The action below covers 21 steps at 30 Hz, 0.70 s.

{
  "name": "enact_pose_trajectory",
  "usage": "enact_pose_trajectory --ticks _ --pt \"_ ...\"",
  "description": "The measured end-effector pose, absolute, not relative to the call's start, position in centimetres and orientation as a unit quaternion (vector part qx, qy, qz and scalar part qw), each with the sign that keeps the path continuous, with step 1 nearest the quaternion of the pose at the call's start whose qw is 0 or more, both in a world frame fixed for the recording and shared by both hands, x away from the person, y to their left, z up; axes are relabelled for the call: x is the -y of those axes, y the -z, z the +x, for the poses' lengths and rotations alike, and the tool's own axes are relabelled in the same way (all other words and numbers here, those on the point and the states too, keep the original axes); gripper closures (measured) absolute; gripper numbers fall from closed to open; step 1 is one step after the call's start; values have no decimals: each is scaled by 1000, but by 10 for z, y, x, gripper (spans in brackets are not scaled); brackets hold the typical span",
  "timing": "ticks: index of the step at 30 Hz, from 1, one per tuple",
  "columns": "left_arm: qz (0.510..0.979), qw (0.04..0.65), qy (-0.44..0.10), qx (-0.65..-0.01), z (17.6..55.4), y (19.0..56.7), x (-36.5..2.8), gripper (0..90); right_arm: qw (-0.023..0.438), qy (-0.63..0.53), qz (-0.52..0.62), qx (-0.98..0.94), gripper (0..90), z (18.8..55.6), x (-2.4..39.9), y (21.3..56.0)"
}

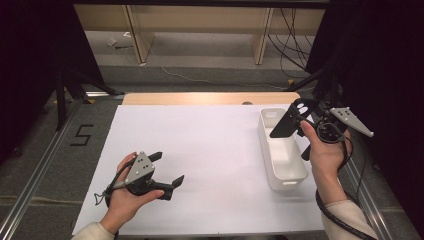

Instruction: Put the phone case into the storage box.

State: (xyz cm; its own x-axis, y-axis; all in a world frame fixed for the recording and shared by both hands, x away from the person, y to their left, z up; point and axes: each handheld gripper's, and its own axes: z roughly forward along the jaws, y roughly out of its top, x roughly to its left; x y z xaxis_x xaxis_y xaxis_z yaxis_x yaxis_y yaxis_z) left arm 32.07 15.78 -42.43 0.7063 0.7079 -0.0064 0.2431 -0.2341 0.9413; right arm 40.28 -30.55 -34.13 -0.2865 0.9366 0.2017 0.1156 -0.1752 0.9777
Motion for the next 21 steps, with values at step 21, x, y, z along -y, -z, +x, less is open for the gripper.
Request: enact_pose_trajectory --ticks 21 --pt "754 533 -219 -314 321 424 -158 0 353 -584 489 -544 160 405 308 345"
